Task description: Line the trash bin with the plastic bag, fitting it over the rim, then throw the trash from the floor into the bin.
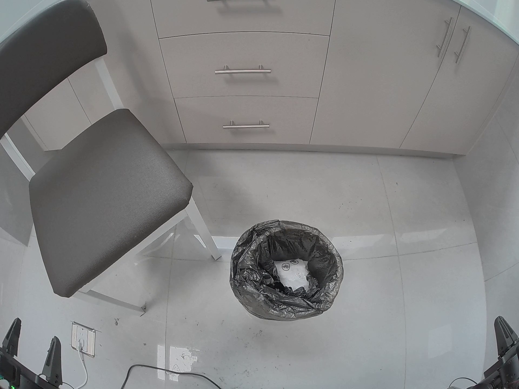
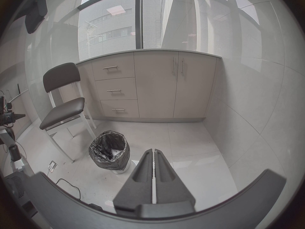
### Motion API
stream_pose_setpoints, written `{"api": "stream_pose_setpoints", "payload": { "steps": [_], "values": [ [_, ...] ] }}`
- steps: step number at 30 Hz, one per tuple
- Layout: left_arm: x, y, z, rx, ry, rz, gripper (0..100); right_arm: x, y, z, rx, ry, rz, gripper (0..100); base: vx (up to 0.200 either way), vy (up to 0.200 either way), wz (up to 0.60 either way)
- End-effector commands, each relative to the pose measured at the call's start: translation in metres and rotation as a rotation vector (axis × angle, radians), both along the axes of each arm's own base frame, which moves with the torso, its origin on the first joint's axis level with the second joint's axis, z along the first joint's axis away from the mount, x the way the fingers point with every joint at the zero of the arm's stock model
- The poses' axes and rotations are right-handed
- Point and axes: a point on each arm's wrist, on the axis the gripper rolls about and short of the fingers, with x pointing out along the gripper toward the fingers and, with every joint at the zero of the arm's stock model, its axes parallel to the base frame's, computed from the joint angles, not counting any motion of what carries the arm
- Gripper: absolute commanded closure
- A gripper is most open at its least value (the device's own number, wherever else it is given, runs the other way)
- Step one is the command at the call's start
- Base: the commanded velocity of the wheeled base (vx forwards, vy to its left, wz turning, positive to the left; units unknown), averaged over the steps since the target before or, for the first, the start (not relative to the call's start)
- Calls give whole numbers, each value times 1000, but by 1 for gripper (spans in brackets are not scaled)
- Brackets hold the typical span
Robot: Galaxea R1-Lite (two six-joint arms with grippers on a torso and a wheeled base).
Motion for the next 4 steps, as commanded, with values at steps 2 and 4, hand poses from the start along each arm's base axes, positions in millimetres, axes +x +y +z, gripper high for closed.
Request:
{"api": "stream_pose_setpoints", "payload": {
  "steps": [2, 4],
  "values": [
    [0, 0, -5, -1, 1, 0, 0, 0, 0, -4, 1, 3, 1, 100, 0, 0, 0],
    [0, 0, -5, -1, 1, 0, 0, 0, 0, -4, 1, 3, 1, 100, 0, 0, 0]
  ]
}}
